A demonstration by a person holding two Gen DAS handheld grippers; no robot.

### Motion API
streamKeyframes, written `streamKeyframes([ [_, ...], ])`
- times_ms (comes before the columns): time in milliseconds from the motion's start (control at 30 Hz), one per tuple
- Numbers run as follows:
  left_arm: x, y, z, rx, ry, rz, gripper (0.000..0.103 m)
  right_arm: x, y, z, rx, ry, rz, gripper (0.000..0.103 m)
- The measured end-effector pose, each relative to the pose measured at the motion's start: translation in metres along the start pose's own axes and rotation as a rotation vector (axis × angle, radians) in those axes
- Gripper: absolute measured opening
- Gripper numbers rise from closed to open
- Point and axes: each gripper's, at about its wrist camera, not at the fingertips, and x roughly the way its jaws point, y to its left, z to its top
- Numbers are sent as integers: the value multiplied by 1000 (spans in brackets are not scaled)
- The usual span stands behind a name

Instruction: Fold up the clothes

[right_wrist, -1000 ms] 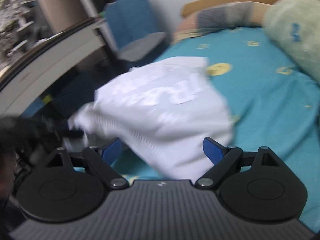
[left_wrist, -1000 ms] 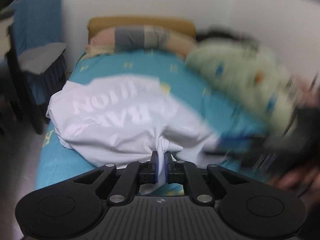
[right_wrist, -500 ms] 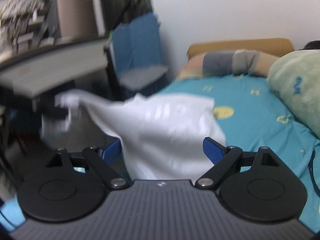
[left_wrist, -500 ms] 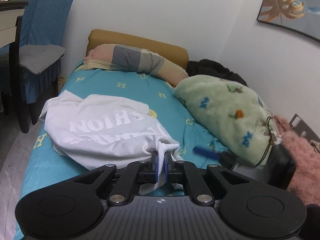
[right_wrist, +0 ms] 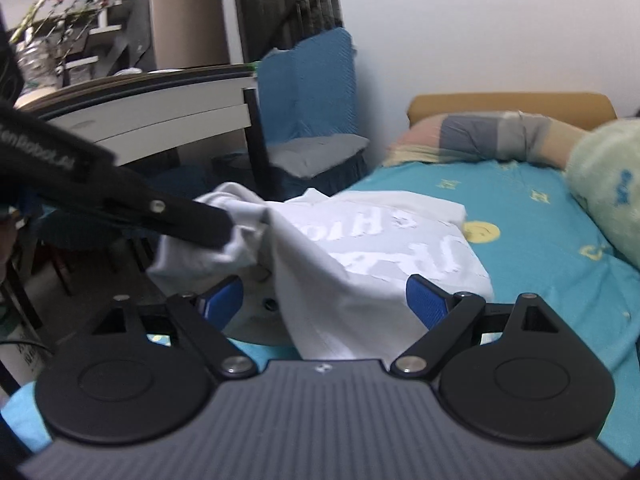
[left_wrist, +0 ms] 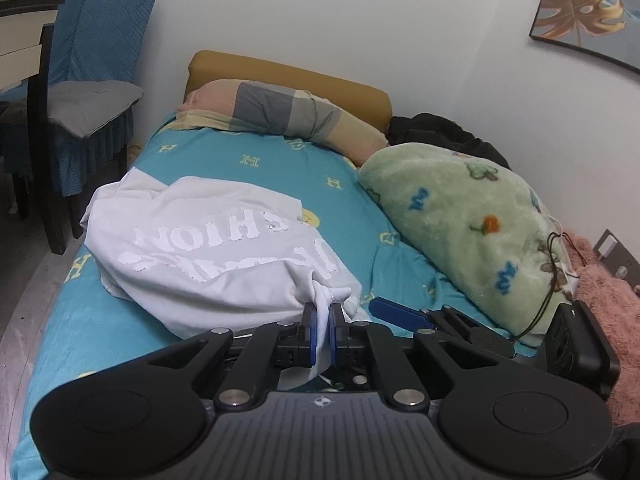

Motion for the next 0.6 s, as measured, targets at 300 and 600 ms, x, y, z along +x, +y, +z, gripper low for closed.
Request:
streamKeyframes([
  [300, 8, -18, -9, -33, -31, 34, 6, -5, -50, 8, 246, -19, -222, 90],
  [600, -12, -17, -6, -90, -151, 14, 6, -9, -93, -2, 424, 29, -300, 90],
])
